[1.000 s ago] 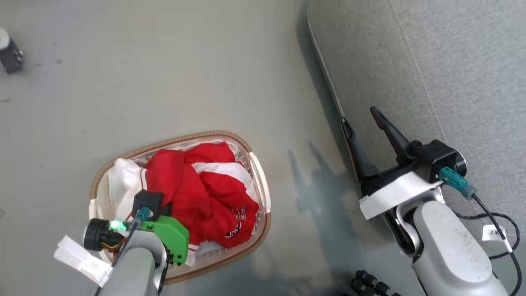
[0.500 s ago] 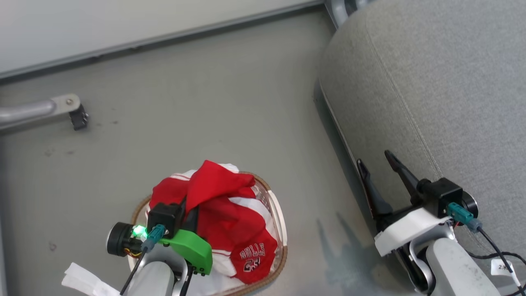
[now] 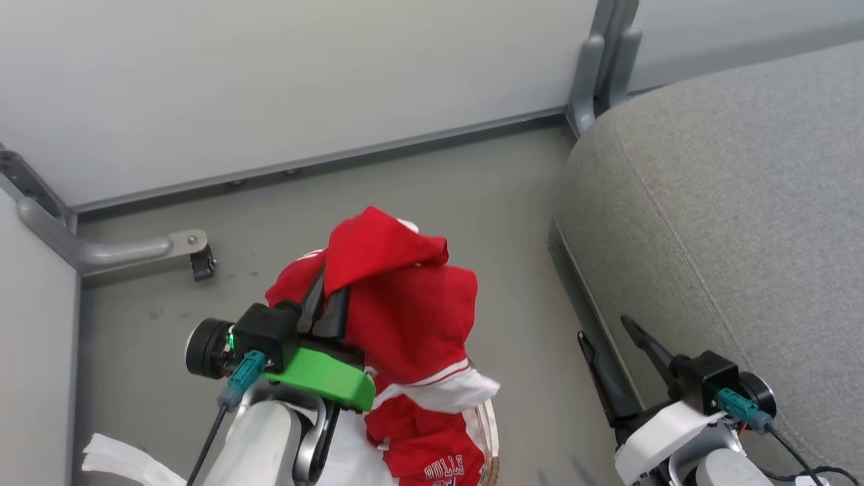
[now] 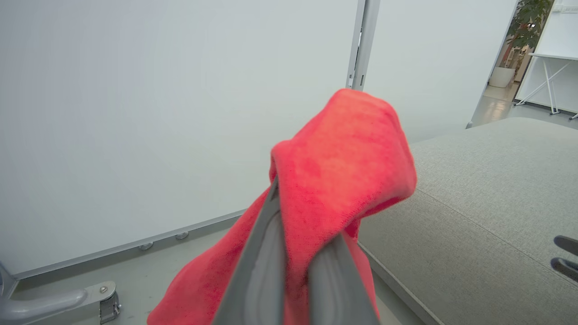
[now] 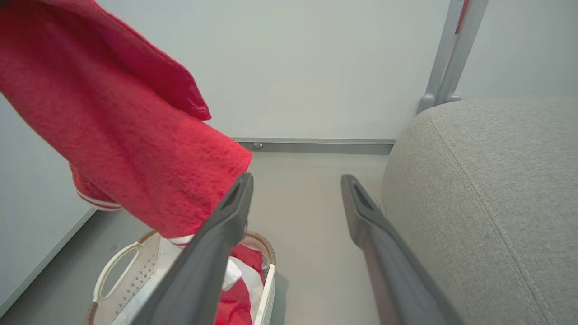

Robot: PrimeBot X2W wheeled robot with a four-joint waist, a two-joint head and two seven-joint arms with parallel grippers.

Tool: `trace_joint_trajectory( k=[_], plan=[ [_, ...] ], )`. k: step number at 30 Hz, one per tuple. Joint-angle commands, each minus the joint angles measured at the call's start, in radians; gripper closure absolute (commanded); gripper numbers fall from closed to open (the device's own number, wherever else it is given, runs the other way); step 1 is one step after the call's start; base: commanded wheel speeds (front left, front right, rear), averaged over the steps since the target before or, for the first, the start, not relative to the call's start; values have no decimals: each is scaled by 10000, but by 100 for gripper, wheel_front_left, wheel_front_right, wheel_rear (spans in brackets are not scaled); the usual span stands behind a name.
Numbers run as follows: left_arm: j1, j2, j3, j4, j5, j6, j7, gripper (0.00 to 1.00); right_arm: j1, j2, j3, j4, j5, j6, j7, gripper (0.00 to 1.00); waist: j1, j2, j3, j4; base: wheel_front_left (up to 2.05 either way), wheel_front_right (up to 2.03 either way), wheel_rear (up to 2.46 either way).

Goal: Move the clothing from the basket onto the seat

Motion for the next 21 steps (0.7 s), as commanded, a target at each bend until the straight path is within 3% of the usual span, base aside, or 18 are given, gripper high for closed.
trace_joint_trajectory(
  k=[1, 10, 21],
  plan=[
    [-238, 15, -33, -281, -26, 82, -7, 100, 212, -47, 67, 43, -9, -10, -22, 0, 1, 0, -482, 216, 0, 0, 0],
    [-735, 16, -492, -1618, -304, 280, -6, 100, 387, -123, 562, 33, 430, -12, -22, 0, 1, 0, -741, 407, 0, 0, 0],
    [-1044, 14, -1295, -2031, -752, 599, -6, 100, -1025, -564, 2446, -983, 472, -12, -22, 0, 1, 0, -700, 824, 0, 0, 0]
  ],
)
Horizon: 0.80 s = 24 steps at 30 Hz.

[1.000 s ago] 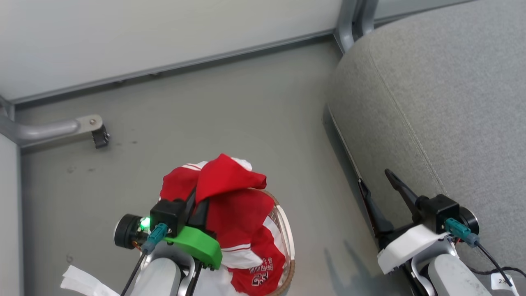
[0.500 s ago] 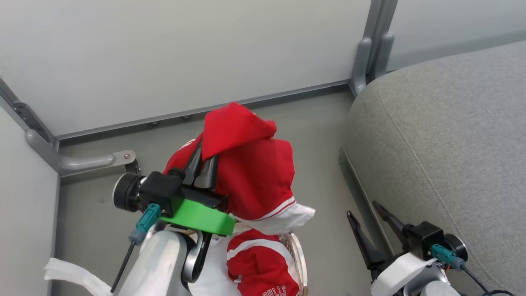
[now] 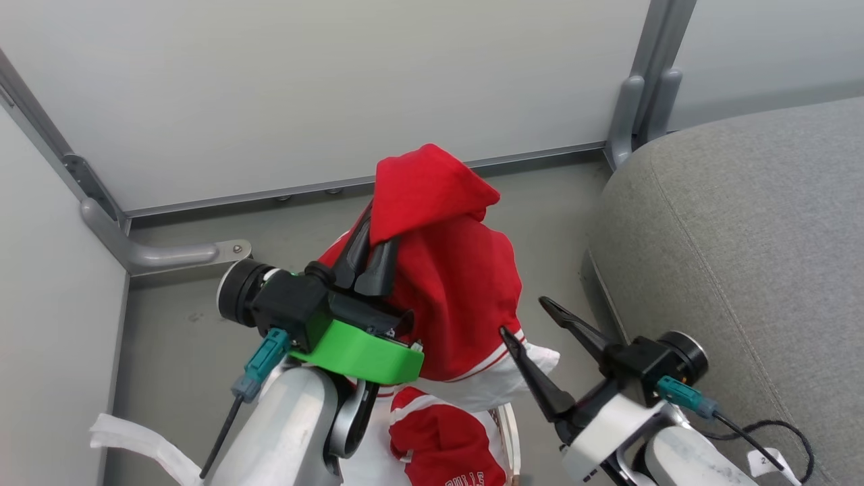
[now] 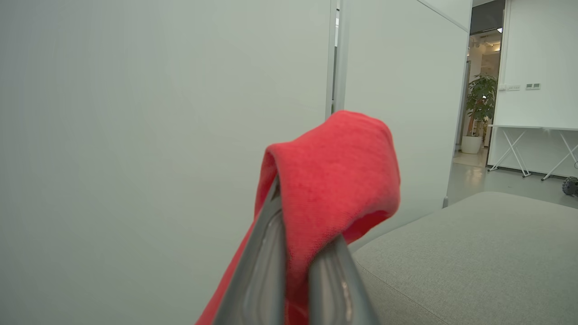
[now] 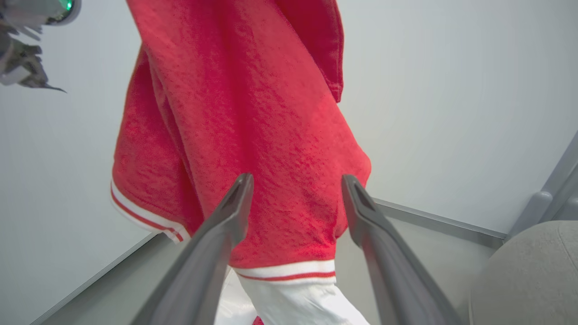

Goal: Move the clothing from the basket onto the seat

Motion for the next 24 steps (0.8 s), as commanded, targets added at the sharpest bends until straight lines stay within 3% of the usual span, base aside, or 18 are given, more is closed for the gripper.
trace_joint_trajectory(
  k=[1, 5, 12, 23, 24],
  plan=[
    [-169, 14, -63, -37, -73, 82, -2, 100, -267, -43, 255, -160, -81, -14, -20, 0, 1, -1, 6, 81, 0, 0, 0],
    [-189, 14, -292, 7, -214, 180, 0, 100, -806, 95, 1024, -552, -147, -14, -20, 0, 1, -1, 21, 204, 0, 0, 0],
    [-216, 14, -660, -15, -415, 328, -2, 100, -1361, 641, 1497, -456, -668, -14, -18, 0, 1, -1, 61, 394, 0, 0, 0],
    [-416, 13, -1660, -234, -867, 502, -2, 100, -2096, 1493, 855, 1105, -2129, -14, -18, 0, 1, -1, 213, 920, 0, 0, 0],
    [-438, 12, -1729, -243, -911, 509, 0, 100, -2137, 1513, 777, 1192, -2174, -14, -20, 48, 1, -1, 232, 971, 0, 0, 0]
  ],
)
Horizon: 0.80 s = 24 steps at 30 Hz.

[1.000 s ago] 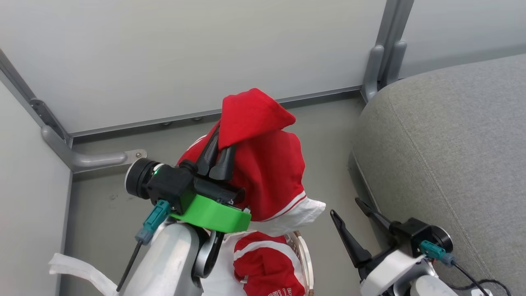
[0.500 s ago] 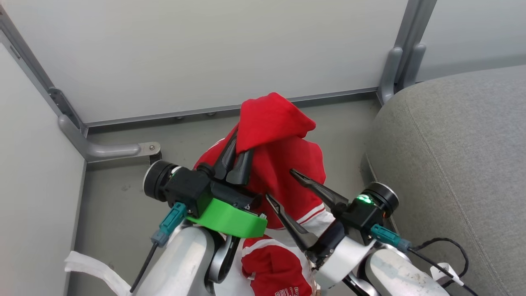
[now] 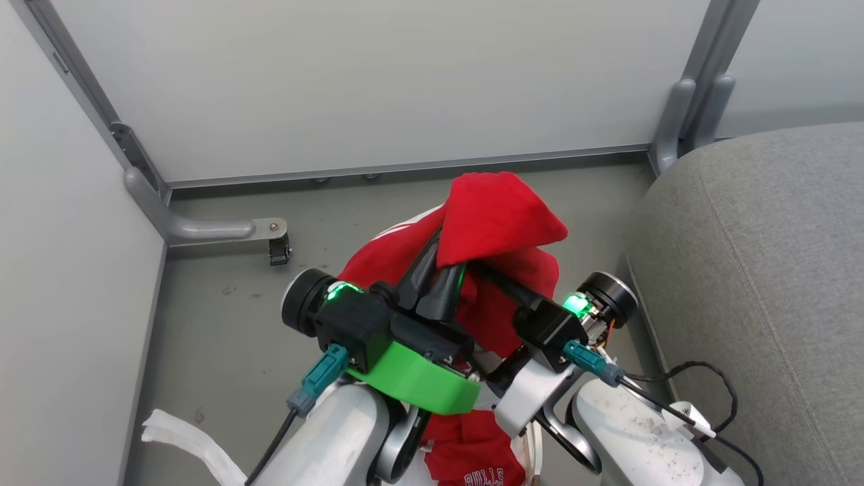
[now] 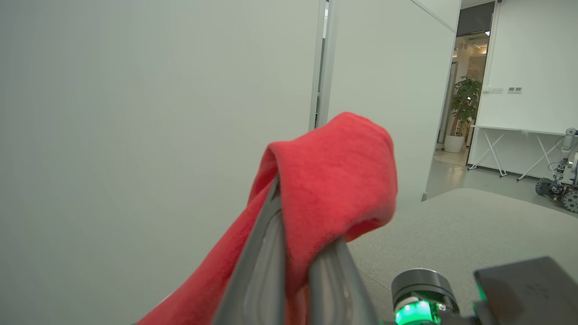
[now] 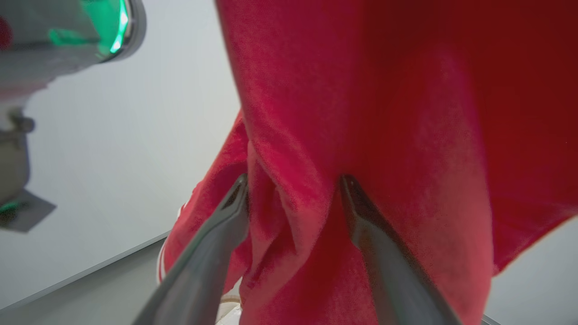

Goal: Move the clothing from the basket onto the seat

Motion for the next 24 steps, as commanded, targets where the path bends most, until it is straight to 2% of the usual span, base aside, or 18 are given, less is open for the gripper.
trace_joint_trajectory(
  k=[1, 2, 8, 9, 10, 11, 17, 24],
  plan=[
    [-242, 12, -64, -58, -142, 39, 0, 100, -134, 7, -64, 199, -76, -14, -18, 90, 0, 0, 82, 170, 0, 0, 0],
    [-246, 10, -118, -59, -154, 56, -2, 100, -144, 16, -133, 303, -29, -14, -18, 100, 0, 0, 93, 217, 0, 0, 0],
    [-241, 10, -109, 62, -164, 190, 0, 100, -33, 24, -260, 256, 539, -14, -18, 100, 0, 0, 121, 307, 0, 0, 0],
    [-183, 10, -15, 102, -58, 225, 0, 72, 146, 21, -374, 187, 617, -14, -18, 100, 0, 0, 116, 216, 0, 0, 0],
    [-116, 8, 17, 166, -7, 224, 0, 32, 249, 19, -477, 143, 638, -14, -18, 100, 0, 0, 112, 142, 0, 0, 0],
    [-49, 10, 38, 262, -8, 223, 3, 0, 344, 14, -614, 96, 681, -14, -18, 100, 0, 0, 107, 71, 0, 0, 0],
    [227, 10, 307, 663, 218, 102, 3, 0, 948, 22, -1465, -261, 600, -14, -20, 100, 0, 0, 189, -832, 0, 0, 0],
    [518, 13, 711, 940, 500, -139, 3, 0, 1402, 26, -2206, -789, 458, -14, -20, 100, 0, 0, 495, -2559, 0, 0, 0]
  ],
)
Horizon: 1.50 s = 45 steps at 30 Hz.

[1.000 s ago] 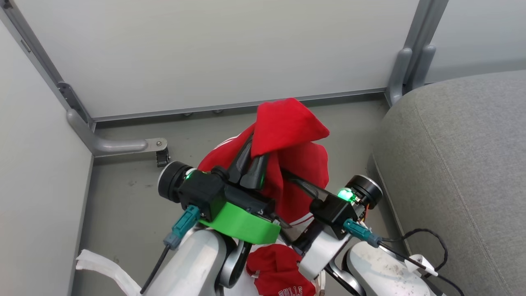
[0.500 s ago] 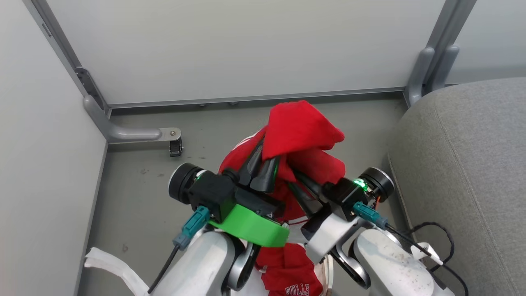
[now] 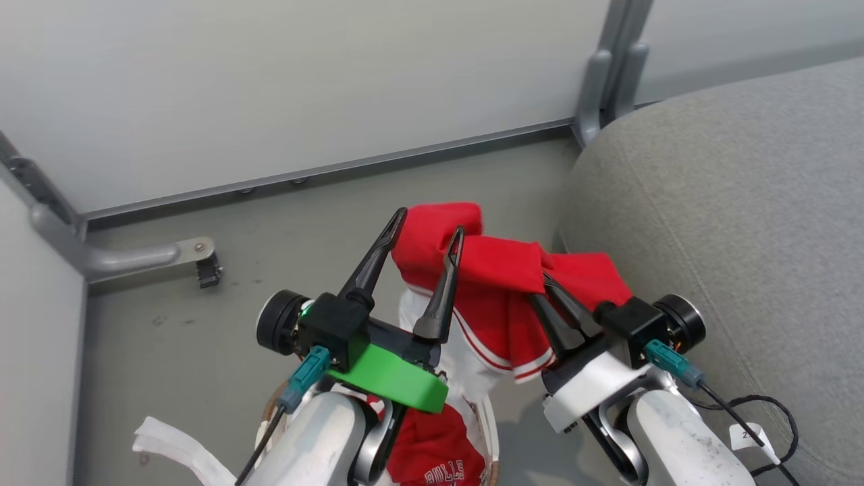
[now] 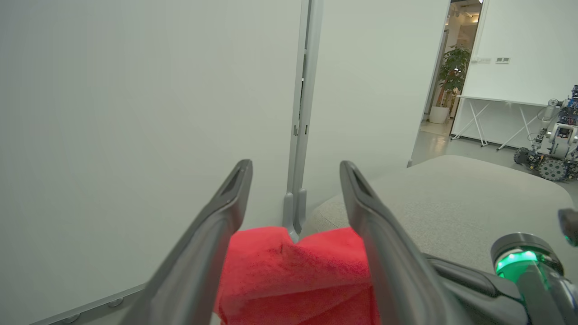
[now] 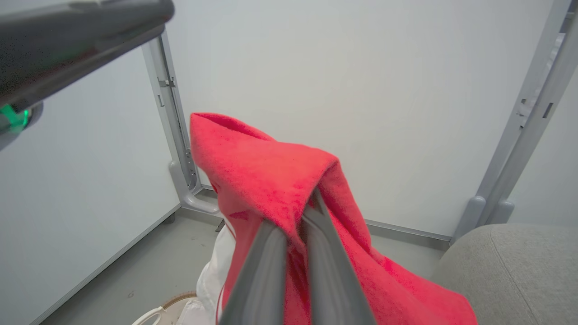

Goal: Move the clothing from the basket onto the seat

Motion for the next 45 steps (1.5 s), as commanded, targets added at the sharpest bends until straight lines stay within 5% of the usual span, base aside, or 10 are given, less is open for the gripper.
trace_joint_trajectory(
  k=[1, 10, 14, 24, 35, 45],
  plan=[
    [144, 20, 73, 58, 139, -62, 9, 0, 168, -33, -100, -93, -26, -14, -22, 100, 0, 0, 275, -1243, 0, 0, 0],
    [316, 23, 348, 114, 345, -350, 9, 0, 721, -22, -680, -423, -103, -14, -22, 100, 0, 0, 672, -3379, 0, 0, 0],
    [226, 26, 166, 270, 411, -537, 9, 0, 931, -37, -1235, -585, -112, -14, -22, 100, 0, 0, 875, -3753, 0, 0, 0],
    [-115, 37, -261, 592, 1043, -774, 9, 0, 284, -420, -2110, -888, -380, -14, -22, 100, 0, 0, 1844, -3890, 0, 0, 0],
    [-783, 253, -175, 788, 1930, -1060, 7, 0, -3502, -2298, -2977, -351, -551, -14, -22, 100, 0, 0, 4114, -3262, 0, 0, 0],
    [-1593, 493, -379, 694, 2330, -1215, 9, 0, -6302, -3738, -4270, 1548, -891, -14, -22, 100, 0, 0, 5928, -2358, 0, 0, 0]
  ],
)
